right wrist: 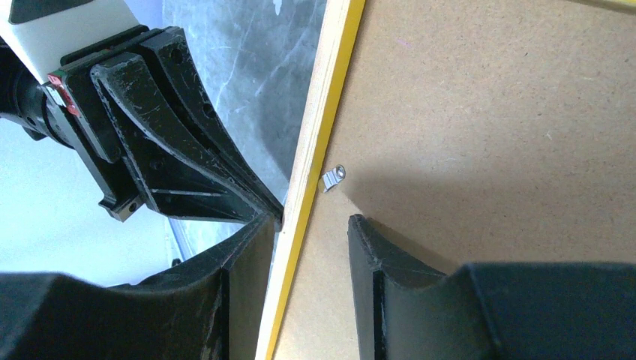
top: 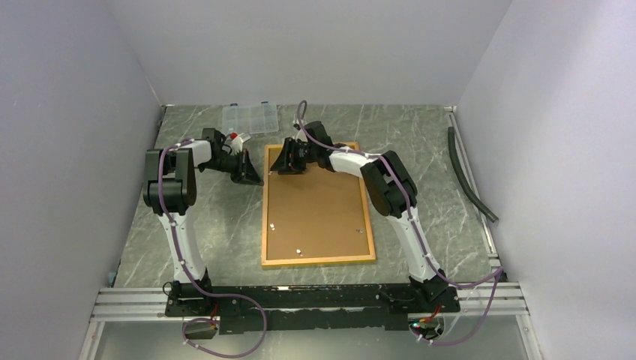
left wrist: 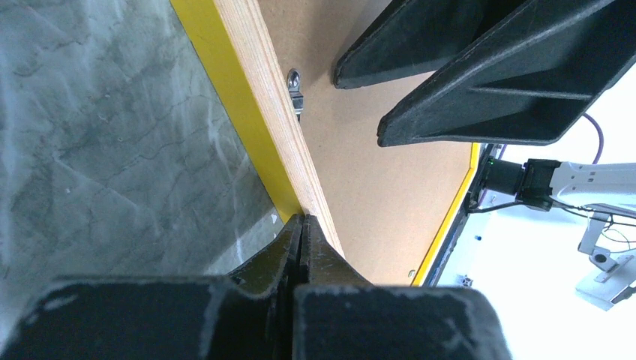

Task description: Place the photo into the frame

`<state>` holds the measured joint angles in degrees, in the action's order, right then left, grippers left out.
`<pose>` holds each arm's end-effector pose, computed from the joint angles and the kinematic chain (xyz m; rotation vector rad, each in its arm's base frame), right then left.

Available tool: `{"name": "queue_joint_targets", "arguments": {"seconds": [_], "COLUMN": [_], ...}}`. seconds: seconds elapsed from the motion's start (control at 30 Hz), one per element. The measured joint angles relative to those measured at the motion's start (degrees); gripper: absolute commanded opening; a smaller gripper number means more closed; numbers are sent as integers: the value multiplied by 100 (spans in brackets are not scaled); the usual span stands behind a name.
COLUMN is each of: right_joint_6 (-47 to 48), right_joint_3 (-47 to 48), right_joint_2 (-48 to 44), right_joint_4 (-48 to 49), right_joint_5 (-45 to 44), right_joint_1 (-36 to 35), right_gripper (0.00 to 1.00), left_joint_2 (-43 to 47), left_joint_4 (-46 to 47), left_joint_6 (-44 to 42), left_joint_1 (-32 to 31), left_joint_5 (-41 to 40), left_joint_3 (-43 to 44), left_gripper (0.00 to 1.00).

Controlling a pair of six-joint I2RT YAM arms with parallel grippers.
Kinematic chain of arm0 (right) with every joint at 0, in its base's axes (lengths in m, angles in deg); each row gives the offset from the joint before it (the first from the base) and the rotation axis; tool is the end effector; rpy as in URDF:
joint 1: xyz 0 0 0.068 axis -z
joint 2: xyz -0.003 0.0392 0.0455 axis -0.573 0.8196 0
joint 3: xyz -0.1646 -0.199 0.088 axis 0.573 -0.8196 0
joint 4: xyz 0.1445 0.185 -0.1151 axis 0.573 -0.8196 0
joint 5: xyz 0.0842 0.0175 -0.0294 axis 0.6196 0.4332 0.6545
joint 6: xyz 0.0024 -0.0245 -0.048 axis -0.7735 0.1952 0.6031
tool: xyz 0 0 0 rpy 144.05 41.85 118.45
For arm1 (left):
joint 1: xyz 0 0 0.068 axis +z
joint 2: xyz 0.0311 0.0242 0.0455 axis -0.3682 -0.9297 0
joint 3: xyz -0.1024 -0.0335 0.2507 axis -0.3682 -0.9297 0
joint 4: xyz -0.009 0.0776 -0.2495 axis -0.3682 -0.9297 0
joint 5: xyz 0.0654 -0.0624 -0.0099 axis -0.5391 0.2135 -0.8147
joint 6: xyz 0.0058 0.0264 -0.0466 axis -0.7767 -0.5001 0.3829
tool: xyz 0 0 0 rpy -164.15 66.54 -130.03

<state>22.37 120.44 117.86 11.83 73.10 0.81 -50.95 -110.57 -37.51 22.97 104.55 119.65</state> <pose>0.4252 0.3137 0.1290 -0.1643 2.4325 1.4071 0.4028 -0.0199 0.1191 0.1803 2.5731 -1.3548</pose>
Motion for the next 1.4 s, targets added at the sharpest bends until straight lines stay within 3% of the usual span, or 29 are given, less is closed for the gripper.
{"name": "queue_joint_targets", "arguments": {"seconds": [0.7, 1.4], "right_joint_6": [-487, -955], "right_joint_3": [238, 286], "right_joint_2": [111, 195], "right_joint_4": [-122, -50], "right_joint_5": [-713, -800], "right_joint_1": [-271, -299], "right_gripper": [38, 34], "left_joint_2": [0, 0], "left_joint_4": [48, 70], "left_joint_6": [68, 81], "left_joint_1": [7, 11], "left_joint_5": [26, 44], "left_joint_3": [-22, -37], "left_gripper": [3, 3]}}
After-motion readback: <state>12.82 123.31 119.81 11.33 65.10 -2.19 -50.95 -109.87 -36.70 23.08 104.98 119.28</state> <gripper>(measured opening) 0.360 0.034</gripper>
